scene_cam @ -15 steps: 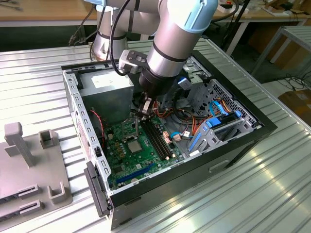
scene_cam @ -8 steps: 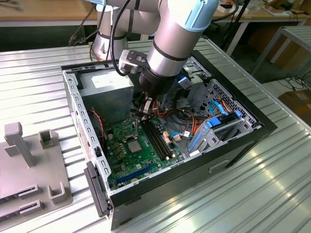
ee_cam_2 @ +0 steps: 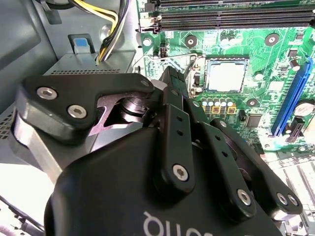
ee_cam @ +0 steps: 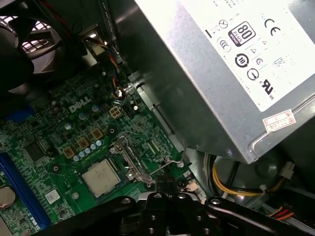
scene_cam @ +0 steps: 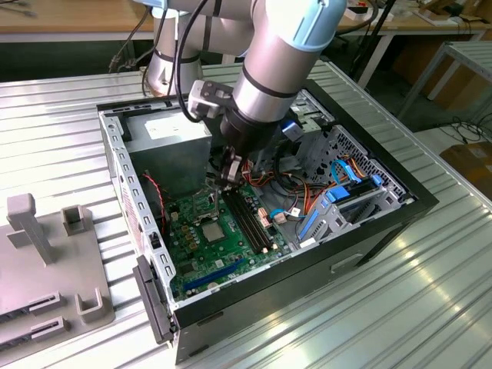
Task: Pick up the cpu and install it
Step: 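Close the cpu cover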
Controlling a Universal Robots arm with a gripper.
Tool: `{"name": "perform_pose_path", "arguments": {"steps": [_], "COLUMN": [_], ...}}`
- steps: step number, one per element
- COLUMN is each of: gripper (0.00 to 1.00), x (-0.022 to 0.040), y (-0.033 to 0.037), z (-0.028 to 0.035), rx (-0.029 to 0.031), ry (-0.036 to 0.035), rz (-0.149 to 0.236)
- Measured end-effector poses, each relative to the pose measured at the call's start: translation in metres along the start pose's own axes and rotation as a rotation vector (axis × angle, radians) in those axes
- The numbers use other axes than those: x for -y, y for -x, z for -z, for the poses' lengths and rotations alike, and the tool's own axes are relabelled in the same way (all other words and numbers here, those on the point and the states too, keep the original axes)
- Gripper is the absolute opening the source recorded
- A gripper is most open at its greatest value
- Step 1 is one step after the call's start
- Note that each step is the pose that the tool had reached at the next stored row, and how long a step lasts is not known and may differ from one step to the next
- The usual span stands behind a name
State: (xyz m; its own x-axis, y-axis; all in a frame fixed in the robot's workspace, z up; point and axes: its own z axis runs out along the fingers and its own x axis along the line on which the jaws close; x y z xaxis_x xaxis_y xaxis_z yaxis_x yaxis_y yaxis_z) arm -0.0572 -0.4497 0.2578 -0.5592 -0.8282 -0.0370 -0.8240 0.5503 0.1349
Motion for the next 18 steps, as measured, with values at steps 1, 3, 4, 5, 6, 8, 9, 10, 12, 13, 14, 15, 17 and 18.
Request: {"name": "perform_pose_path", "arguments": {"steps": [1,3,4,5,6,8,9,10,12,13,14,15,17,18], "gripper": [0.11,0.11,0.11,0.11,0.11,0.11,0.11,0.11,0.11,0.11,0.11,0.11,0.11,0.11], "x": [0.0002,0.0006,0.0009,0.0011,0.0012,0.0016,0.0017,0.0019,0.0022,0.0023,0.0025,0.0027,0.0029,0.003], "y": [-0.0006,-0.0018,-0.0026,-0.0031,-0.0036,-0.0049,-0.0055,-0.0065,-0.0085,-0.0093,-0.0097,-0.0102,-0.0104,-0.0104], "z": [0.0001,0.0002,0.0002,0.0003,0.0003,0.0005,0.0005,0.0005,0.0006,0.0007,0.0007,0.0008,0.0008,0.0008], "rx": [0.0002,0.0007,0.0012,0.0014,0.0017,0.0023,0.0028,0.0034,0.0043,0.0047,0.0047,0.0049,0.0048,0.0048], "ry": [-0.0006,-0.0019,-0.0027,-0.0033,-0.0038,-0.0054,-0.0062,-0.0074,-0.0092,-0.0098,-0.01,-0.0099,-0.0099,-0.0098], "rz": [0.001,0.003,0.005,0.006,0.008,0.01,0.012,0.014,0.017,0.019,0.02,0.021,0.022,0.023]}}
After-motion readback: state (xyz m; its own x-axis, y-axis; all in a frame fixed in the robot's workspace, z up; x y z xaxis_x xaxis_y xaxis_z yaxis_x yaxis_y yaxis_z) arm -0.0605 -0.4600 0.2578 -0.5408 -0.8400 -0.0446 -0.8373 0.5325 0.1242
